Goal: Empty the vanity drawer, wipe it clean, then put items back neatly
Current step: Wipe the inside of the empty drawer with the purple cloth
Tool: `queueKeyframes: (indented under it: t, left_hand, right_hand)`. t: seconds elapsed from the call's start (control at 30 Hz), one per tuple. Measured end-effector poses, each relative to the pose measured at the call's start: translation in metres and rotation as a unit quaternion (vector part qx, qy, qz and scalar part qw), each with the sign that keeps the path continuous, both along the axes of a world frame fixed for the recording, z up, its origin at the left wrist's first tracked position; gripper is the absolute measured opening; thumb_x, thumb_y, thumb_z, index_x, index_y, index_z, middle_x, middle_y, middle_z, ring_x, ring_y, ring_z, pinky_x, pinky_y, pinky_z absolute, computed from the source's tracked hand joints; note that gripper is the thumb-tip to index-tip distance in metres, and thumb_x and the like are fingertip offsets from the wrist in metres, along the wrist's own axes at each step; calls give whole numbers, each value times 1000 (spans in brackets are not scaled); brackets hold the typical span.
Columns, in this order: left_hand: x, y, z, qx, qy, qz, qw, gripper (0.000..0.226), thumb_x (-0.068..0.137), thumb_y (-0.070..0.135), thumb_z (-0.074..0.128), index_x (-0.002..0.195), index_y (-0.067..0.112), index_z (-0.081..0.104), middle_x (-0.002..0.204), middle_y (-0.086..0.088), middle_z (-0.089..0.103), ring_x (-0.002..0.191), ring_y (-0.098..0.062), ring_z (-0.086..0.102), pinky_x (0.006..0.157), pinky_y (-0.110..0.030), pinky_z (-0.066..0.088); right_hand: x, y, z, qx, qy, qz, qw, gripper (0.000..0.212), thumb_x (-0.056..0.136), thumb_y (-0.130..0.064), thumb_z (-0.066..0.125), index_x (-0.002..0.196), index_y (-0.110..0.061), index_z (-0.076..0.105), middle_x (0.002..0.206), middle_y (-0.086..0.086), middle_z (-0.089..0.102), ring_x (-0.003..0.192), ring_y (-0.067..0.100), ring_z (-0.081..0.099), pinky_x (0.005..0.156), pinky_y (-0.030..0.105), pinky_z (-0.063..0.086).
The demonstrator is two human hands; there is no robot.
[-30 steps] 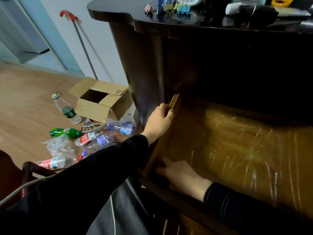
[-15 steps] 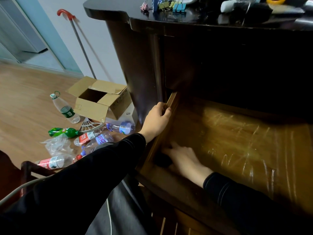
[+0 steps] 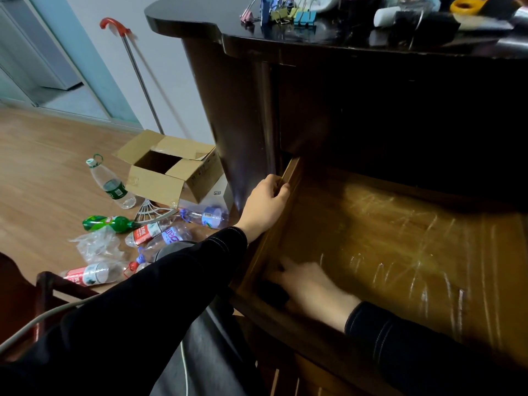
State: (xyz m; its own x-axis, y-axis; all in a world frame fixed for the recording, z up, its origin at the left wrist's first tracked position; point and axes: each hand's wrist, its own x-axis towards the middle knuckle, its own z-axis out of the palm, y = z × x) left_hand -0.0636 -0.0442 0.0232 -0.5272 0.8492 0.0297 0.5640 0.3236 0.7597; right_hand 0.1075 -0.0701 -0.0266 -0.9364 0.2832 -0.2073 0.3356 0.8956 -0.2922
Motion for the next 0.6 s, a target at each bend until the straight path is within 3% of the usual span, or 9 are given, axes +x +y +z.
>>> queueKeyframes:
  t: [0.07, 0.13, 0.2, 0.27, 0.37, 0.47, 0.6]
  left_hand:
    - [0, 0, -1, 1, -1, 1, 1000, 34, 101, 42, 47, 125, 20, 55, 119, -2, 64, 106, -18, 60, 93, -36, 50]
    - [-1, 0, -2, 2, -1, 4, 1000, 34, 101, 42, 47, 125, 20, 55, 118, -1, 64, 105, -17, 60, 93, -36, 50]
    - [-1, 1, -1, 2, -5, 6, 1000, 33, 100, 43, 47, 124, 20, 56, 117, 0, 64, 105, -18, 60, 94, -37, 50]
    - [0, 0, -1, 5, -5, 9, 1000, 34, 100, 42, 48, 123, 20, 56, 118, -1, 64, 106, -19, 60, 94, -37, 50]
    - [0, 0, -1, 6, 2, 4, 1000, 34, 101, 42, 47, 124, 19, 56, 118, 0, 64, 106, -17, 60, 91, -34, 49]
    - [-1, 0, -3, 3, 2, 1, 1000, 34, 101, 42, 47, 125, 19, 55, 117, 1, 63, 103, -15, 60, 87, -30, 46]
    - [-1, 1, -4, 8, 5, 7, 1000, 33, 100, 42, 47, 122, 19, 56, 117, -1, 64, 103, -17, 60, 89, -34, 48]
  right_hand:
    - [1, -11, -9, -8, -53, 49, 997, 67, 88, -10, 69, 147, -32, 46, 151, 11, 42, 119, 39, 59, 90, 44, 53]
    - [-5, 0, -7, -3, -43, 0, 999, 69, 91, -13, 69, 150, -36, 42, 157, 9, 38, 127, 37, 56, 98, 44, 51]
    - [-9, 18, -1, 3, -6, -83, 997, 65, 93, -17, 68, 149, -37, 43, 153, 6, 41, 122, 33, 59, 99, 41, 52]
    - [-9, 24, 5, 33, 15, -114, 993, 57, 93, -20, 66, 145, -34, 47, 145, 7, 46, 113, 32, 63, 90, 41, 55]
    - [-3, 2, 0, 1, -6, -13, 1000, 54, 88, -18, 68, 139, -28, 53, 140, 10, 49, 109, 36, 62, 83, 43, 53]
    - [1, -7, -8, -26, -53, 44, 997, 67, 89, -11, 70, 147, -33, 46, 154, 10, 41, 127, 39, 54, 101, 47, 49]
    - [-3, 44, 3, 15, -7, -141, 990, 60, 95, -25, 68, 149, -37, 44, 160, 8, 37, 133, 32, 53, 109, 45, 45]
